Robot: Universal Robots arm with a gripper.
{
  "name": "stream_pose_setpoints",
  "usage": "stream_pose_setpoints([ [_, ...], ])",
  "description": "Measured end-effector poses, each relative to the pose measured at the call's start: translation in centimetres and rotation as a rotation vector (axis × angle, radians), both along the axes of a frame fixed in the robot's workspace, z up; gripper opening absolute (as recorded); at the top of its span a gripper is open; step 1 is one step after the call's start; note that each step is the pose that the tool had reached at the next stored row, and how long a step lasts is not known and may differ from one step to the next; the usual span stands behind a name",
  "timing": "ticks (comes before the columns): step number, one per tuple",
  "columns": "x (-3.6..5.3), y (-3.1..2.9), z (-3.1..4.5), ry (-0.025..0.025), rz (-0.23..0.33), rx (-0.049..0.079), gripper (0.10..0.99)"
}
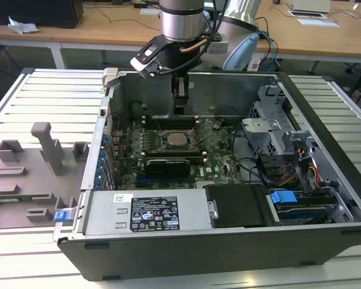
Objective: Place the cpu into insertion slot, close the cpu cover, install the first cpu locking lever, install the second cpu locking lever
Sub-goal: 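Place the cpu into insertion slot, then close the cpu cover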
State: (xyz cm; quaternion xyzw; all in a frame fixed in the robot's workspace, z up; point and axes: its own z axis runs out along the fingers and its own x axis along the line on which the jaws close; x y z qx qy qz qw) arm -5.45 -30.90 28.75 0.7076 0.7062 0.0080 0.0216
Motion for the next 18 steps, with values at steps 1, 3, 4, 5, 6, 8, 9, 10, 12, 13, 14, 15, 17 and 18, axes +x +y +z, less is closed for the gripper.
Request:
stream_pose_setpoints([
  [1,0.0,0.0,0.0,0.0,0.0,0.0,0.106],
  [3,0.0,0.0,0.01,0.0,0.0,0.0,0.106],
  [4,0.0,0.0,0.01,0.0,0.0,0.0,0.106],
  [5,0.0,0.0,0.01,0.0,0.0,0.0,0.106],
  [6,0.0,0.0,0.01,0.0,0.0,0.0,0.106],
  [8,0.0,0.0,0.02,0.0,0.0,0.0,0.106],
  [9,0.05,0.0,0.03,0.0002,0.0,0.0,0.106],
  [10,0.13,0.0,0.04,0.0002,0.0,0.0,0.106],
  [12,0.59,0.0,0.02,0.0003,0.0,0.0,0.106],
  [13,0.82,0.0,0.02,0.0004,0.0,0.0,0.106],
  [14,1.0,0.0,0.02,0.0007,0.0,0.0,0.106],
  [15,1.37,0.0,0.03,0.0012,0.0,0.0,0.106],
  [17,2.47,0.0,0.02,0.0025,0.0,0.0,0.106],
  [18,2.68,0.0,0.02,0.0029,0.0,0.0,0.106],
])
